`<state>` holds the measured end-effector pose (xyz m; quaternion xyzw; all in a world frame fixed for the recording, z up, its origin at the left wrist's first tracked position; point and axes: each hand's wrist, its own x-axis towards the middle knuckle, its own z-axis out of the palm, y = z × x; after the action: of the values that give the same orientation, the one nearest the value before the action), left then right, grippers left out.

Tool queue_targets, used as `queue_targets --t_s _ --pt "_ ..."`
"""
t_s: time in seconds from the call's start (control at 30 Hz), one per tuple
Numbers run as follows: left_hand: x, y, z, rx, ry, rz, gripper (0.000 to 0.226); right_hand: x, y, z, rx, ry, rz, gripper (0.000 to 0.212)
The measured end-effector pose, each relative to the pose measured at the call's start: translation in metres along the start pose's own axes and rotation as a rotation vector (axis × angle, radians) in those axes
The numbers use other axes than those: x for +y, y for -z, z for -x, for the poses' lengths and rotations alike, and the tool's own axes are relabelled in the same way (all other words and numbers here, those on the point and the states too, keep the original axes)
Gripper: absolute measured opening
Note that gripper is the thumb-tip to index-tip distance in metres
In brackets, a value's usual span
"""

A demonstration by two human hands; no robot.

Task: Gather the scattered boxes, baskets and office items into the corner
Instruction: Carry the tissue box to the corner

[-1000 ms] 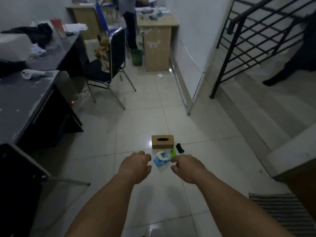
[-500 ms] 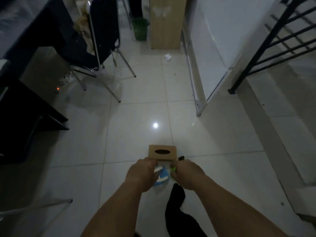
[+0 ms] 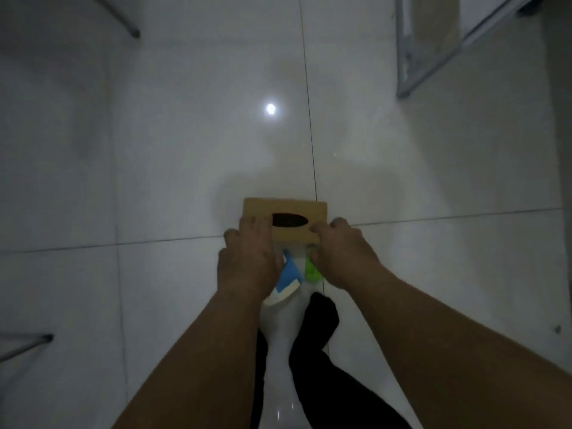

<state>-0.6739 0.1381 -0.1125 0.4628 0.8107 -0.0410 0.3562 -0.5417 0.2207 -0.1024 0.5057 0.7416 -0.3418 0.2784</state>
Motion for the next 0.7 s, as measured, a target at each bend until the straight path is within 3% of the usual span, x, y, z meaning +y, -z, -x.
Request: queue_targets --t_s 0.27,0.47,0.7 --pt "-0.049 -0.106 -0.122 -0.140 0.119 0.016 0.093 0.026 -0.079 -0.135 -0.196 -0.134 0.000 0.077" --pt "-0.066 -0.138 -0.149 -0.159 0.168 0.154 0.098 0.038 -0.125 -0.159 0.014 -0.087 -0.105 0.080" --pt "-0.068 -0.095 -0.127 -0.043 0.172 0.195 0.093 0.017 -0.085 -0.130 0.113 -0.035 -0.037 0.067"
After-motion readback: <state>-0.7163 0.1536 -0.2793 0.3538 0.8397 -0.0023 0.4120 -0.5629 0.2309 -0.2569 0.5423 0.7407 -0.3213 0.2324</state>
